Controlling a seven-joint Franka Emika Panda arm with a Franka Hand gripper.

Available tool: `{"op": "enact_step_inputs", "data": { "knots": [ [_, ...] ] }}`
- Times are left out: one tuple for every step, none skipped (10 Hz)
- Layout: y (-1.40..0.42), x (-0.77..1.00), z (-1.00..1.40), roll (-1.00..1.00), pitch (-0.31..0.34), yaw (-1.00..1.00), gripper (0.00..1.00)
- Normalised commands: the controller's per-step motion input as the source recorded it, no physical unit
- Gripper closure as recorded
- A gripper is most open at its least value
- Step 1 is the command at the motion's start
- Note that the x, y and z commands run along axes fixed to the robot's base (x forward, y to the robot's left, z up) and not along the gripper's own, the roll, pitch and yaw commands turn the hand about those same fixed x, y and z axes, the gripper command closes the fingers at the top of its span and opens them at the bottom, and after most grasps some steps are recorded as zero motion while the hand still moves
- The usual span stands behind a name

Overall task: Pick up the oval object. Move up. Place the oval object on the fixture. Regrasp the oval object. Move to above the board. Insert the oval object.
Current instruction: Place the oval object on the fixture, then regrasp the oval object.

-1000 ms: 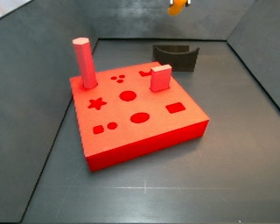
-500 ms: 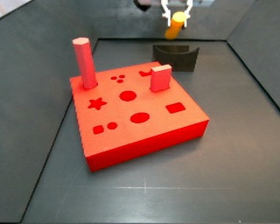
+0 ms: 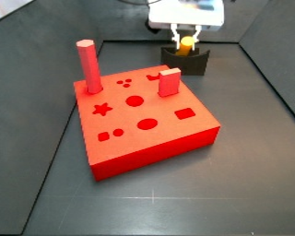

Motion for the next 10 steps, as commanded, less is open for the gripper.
{"op": "enact_step_inputs", "data": {
  "knots": [
    [0.06, 0.1, -0.3, -0.16, -0.052, -0.12, 1.0],
    [0.06, 0.09, -0.22, -0.15, -0.052, -0.1, 1.0],
    [0.0, 0.0, 0.0, 0.0, 0.0, 0.0, 0.0],
    [0.0, 0.0, 1.0, -0.06, 0.006, 0.0, 0.0],
    [0.0, 0.0, 1.0, -0.06, 0.009, 0.0, 0.0],
    [0.01, -0.02, 1.0, -0.02, 0.021, 0.01, 0.0],
    [0.0, -0.02, 1.0, 0.0, 0.027, 0.01, 0.0],
    [0.0, -0.03, 1.0, 0.03, 0.04, 0.01, 0.0],
    [0.0, -0.04, 0.85, 0.04, 0.05, 0.01, 0.0],
    [0.0, -0.04, 0.68, 0.05, 0.059, 0.0, 0.0]
  ]
}}
